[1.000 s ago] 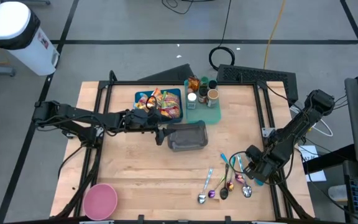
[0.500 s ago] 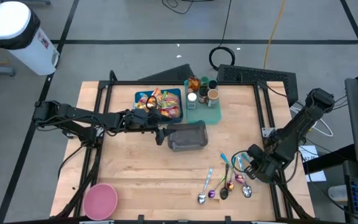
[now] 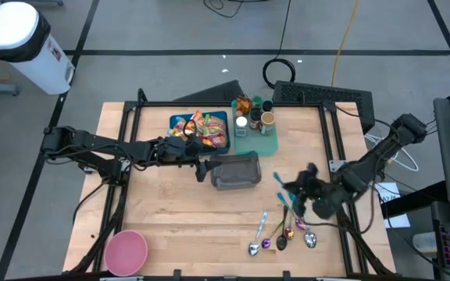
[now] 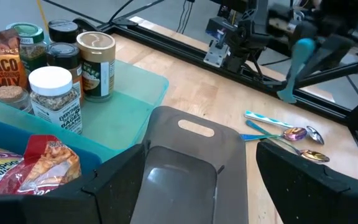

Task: Pick & Place Food Item
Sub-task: Put the blue baby spoon into the black bin

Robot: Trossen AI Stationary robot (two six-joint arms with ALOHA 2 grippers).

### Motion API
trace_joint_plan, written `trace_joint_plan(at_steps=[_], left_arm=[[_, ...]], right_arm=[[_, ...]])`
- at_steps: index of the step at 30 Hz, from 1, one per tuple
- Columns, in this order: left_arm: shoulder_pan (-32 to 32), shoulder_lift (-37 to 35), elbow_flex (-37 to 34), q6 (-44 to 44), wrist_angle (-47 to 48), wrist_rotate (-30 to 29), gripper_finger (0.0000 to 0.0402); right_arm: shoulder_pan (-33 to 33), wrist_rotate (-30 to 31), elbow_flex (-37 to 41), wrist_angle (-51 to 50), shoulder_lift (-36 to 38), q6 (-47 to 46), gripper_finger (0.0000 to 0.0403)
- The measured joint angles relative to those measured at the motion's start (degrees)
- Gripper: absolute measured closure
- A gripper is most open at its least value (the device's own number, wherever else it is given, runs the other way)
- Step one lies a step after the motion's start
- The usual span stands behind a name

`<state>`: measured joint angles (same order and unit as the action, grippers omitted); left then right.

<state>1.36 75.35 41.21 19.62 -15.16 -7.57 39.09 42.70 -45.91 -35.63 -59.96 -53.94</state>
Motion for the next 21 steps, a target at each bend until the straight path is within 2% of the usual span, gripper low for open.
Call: trace_joint_plan(at_steps=[2, 4, 6, 8, 11, 14, 17, 21], left_arm=[[0.00, 0.01, 0.00, 0.03, 0.00, 0.00, 0.0091], [0.00, 0.01, 0.00, -0.09, 0.01, 0.00, 0.0091], [0.00, 0.02, 0.00, -0.35, 0.02, 0.00, 0.0091], [0.09, 0.02, 0.00, 0.05, 0.00, 0.00, 0.0091], [0.23, -0.74, 0.00, 1.13, 0.12, 0.04, 0.0091], [0.24, -2.97, 0.01, 1.04, -0.10, 0.04, 0.0091], [0.22, -5.19, 0.02, -1.34, 0.09, -0.21, 0.0091], [0.24, -7.21, 0.04, -4.82, -0.23, -1.97, 0.0092]], right_arm=[[-5.81, -3.34, 0.09, 8.94, 0.00, 13.99, 0.0393], [-12.37, -10.30, 0.11, 19.59, 0.00, 28.17, 0.0393], [-19.03, -20.60, 0.11, 30.72, -0.62, 39.41, 0.0393], [-25.53, -32.40, 0.11, 39.26, -1.91, 46.58, 0.0393], [-34.36, -46.49, -0.63, 45.82, -5.36, 50.50, 0.0394], [-40.95, -54.15, -1.93, 47.01, -11.14, 50.61, 0.0394], [-44.50, -58.67, -3.76, 47.42, -18.67, 51.47, 0.0394], [-46.10, -59.29, -6.19, 47.27, -27.28, 54.37, 0.0394]])
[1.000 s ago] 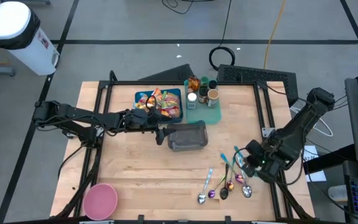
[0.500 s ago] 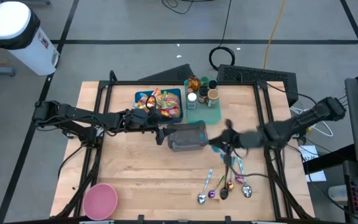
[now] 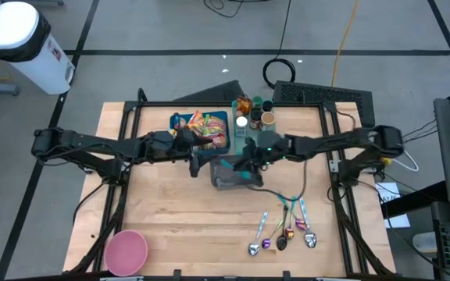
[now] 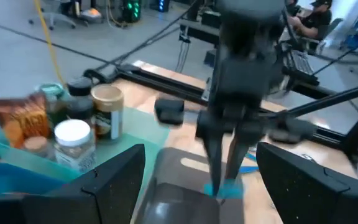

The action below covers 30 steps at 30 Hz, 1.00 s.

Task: Pick & Place Food Item
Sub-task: Put the blue baby spoon into the black bin, then put the blue patterned spoon into the black bin

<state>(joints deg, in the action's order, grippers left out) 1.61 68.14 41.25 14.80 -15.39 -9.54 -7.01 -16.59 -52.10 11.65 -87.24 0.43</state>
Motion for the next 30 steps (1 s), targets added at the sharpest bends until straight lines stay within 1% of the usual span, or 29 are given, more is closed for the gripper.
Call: trace_joint_plan(at_steps=[5, 7, 11, 18, 23, 27, 30], left_arm=[[0.00, -0.07, 0.00, -1.79, 0.26, -1.50, 0.0091], [-0.02, 0.05, 0.00, -2.48, 0.32, -1.53, 0.0091], [-0.01, 0.15, -0.01, -2.70, 1.03, -1.50, 0.0091], [-0.02, 0.15, 0.00, -3.12, 1.12, -1.50, 0.0091], [-0.02, 0.15, 0.00, -3.12, 2.03, -1.50, 0.0092], [-0.02, 0.15, -0.01, -3.11, 2.30, -1.50, 0.0091], [-0.02, 0.15, 0.00, -3.09, 2.42, -1.50, 0.0092]], right_arm=[[-0.60, 0.37, -1.39, 0.12, -6.26, 2.08, 0.0393], [-0.56, 2.10, -1.39, -0.29, -7.50, 2.46, 0.0387], [-0.58, 6.33, -1.39, -1.06, -8.31, 2.47, 0.0366], [-0.76, 7.62, -1.39, -1.74, -7.84, 1.82, 0.0330], [-1.72, 7.63, -1.41, -3.44, -7.41, 0.37, 0.0289], [-2.02, 7.73, -1.52, -3.45, -6.34, 4.04, 0.0245], [-2.00, 7.66, -1.28, -6.32, -3.39, 4.81, 0.0214]])
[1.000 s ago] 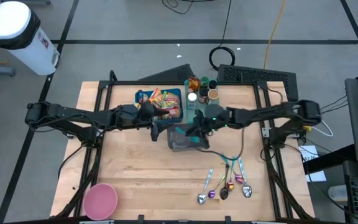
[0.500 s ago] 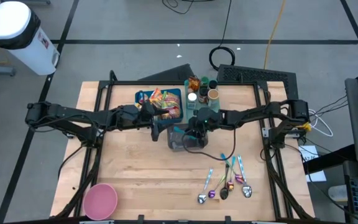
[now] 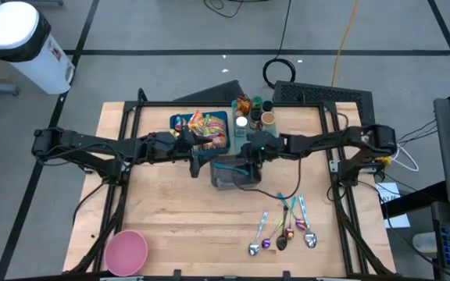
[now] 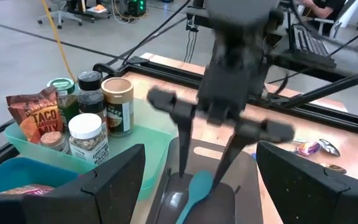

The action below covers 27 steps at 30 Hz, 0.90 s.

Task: Pick & Place Food Item
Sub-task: Put the blue patterned spoon into the black bin

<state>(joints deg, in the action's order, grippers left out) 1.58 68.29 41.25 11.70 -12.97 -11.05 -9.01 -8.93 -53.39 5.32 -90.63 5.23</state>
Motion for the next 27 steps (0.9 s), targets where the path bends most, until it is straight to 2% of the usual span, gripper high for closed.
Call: trace_joint_plan(at_steps=[2, 7, 10, 15, 17, 19, 23, 27], left_arm=[[0.00, 0.00, -0.01, 0.01, -0.01, 0.01, 0.0091], [0.00, 0.00, -0.02, 0.61, 0.80, 0.00, 0.0091], [0.00, 0.00, -0.02, 0.74, 1.33, 0.02, 0.0092], [0.00, 0.00, -0.02, 0.79, 1.49, 0.02, 0.0091], [0.00, 0.00, -0.02, 0.79, 1.44, 0.00, 0.0091], [0.00, 0.00, -0.02, 0.81, 1.38, 0.02, 0.0092], [0.00, 0.00, -0.02, 1.05, 1.31, 0.02, 0.0092], [0.00, 0.00, -0.02, 1.09, 1.27, 0.01, 0.0091]], right_arm=[[0.52, 0.03, -0.26, -2.08, 2.77, -0.03, 0.0199], [4.42, 0.08, -0.20, -16.34, 12.67, -5.31, 0.0184], [8.35, 0.23, -0.17, -25.89, 17.39, -12.07, 0.0188], [18.05, 7.45, -0.13, -41.58, 20.87, -25.33, 0.0198], [21.87, 7.89, -0.11, -47.63, 21.02, -31.92, 0.0201], [26.01, 7.30, 0.05, -50.69, 20.86, -38.31, 0.0201], [33.55, 6.61, 2.14, -50.40, 20.88, -51.52, 0.0197], [36.41, 2.69, 3.82, -50.61, 20.90, -60.45, 0.0197]])
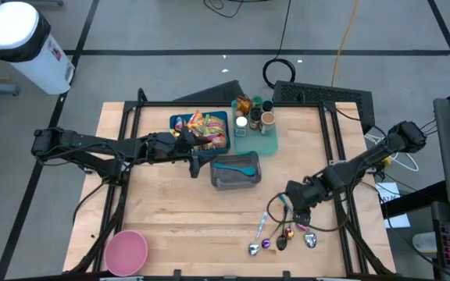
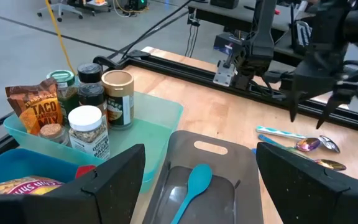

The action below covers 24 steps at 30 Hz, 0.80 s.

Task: Pick & Place Food Item
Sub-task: Put the blue patterned spoon into the black bin

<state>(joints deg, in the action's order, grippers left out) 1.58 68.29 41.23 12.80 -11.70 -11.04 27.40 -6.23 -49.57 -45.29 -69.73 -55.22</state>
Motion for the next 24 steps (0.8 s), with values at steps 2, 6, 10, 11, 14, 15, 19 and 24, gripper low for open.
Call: trace_joint_plan(at_steps=[2, 6, 10, 11, 14, 15, 19, 24], left_arm=[[0.00, 0.00, 0.00, 0.00, -0.02, 0.01, 0.0092], [0.00, 0.00, 0.00, 0.85, -0.04, 0.00, 0.0091], [0.00, 0.00, 0.00, 0.98, -0.06, 0.00, 0.0091], [0.00, 0.00, 0.00, 0.98, -0.04, -0.01, 0.0091], [0.00, 0.00, 0.00, 1.01, -0.03, 0.01, 0.0091], [0.00, 0.00, 0.00, 1.01, -0.04, 0.01, 0.0092], [0.00, 0.00, 0.00, 1.18, -0.04, 0.01, 0.0092], [0.00, 0.00, 0.00, 1.31, -0.07, 0.01, 0.0091]], right_arm=[[0.58, 0.45, 1.34, 0.10, 0.00, -5.56, 0.0200], [1.32, 0.66, 5.59, 0.25, -0.21, -14.95, 0.0207], [2.47, 1.64, 10.42, 0.15, -0.33, -22.19, 0.0213], [2.71, 1.78, 11.45, 0.53, -0.31, -23.45, 0.0214], [3.14, 2.40, 13.83, 3.65, -0.33, -25.92, 0.0220], [3.33, 3.06, 14.50, 5.44, -0.33, -26.35, 0.0221], [3.54, 3.56, 16.20, 13.18, -0.31, -26.56, 0.0227], [3.52, 5.20, 16.49, 10.69, -2.36, -26.58, 0.0244]])
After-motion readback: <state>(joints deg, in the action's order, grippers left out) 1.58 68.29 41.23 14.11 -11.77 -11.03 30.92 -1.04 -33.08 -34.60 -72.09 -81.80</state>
